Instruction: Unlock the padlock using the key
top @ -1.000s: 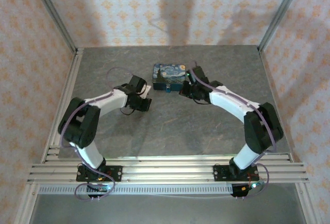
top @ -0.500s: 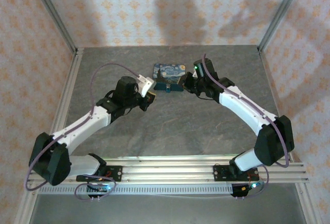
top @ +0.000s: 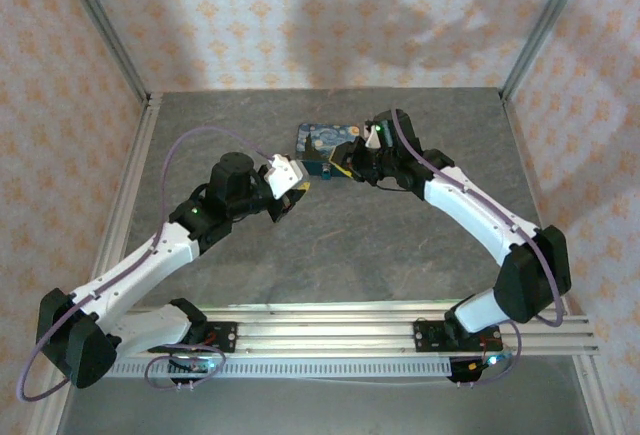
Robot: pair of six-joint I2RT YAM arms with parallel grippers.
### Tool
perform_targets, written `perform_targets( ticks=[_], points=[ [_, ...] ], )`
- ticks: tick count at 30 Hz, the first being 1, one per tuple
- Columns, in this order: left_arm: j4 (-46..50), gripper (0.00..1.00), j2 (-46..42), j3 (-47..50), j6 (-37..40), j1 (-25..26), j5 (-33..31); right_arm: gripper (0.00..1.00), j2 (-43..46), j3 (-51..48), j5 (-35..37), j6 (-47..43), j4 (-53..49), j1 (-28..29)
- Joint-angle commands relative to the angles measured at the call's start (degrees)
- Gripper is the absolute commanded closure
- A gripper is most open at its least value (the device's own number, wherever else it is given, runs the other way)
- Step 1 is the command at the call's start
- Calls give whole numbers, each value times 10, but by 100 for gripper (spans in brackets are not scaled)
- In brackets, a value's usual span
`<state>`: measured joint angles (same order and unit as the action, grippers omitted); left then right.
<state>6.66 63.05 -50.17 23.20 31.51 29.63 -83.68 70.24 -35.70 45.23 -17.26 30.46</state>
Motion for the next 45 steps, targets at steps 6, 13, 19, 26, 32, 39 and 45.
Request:
perform_targets(
  ticks=[6,13,19,26,32,39,45],
  points=[
    [75,100,23,-62,70,5,26,71,48,-9,-30,-27,27,5],
    [134,100,39,-91,103,5,39,66,46,25,-66,-153,6,53],
    [187,100,45,-115,125,5,39,69,21,62,-75,-181,-42,63],
    [196,100,64,-140,50,2,13,69,37,10,7,-202,-13,62],
    [205,100,81,-184,-99,-25,-24,65,92,-141,86,-201,151,65],
    [274,100,107,-259,-243,-41,-83,56,87,-234,113,-278,324,98],
    [365,100,146,-331,-336,-43,-132,53,37,-188,138,-406,340,142]
  ],
)
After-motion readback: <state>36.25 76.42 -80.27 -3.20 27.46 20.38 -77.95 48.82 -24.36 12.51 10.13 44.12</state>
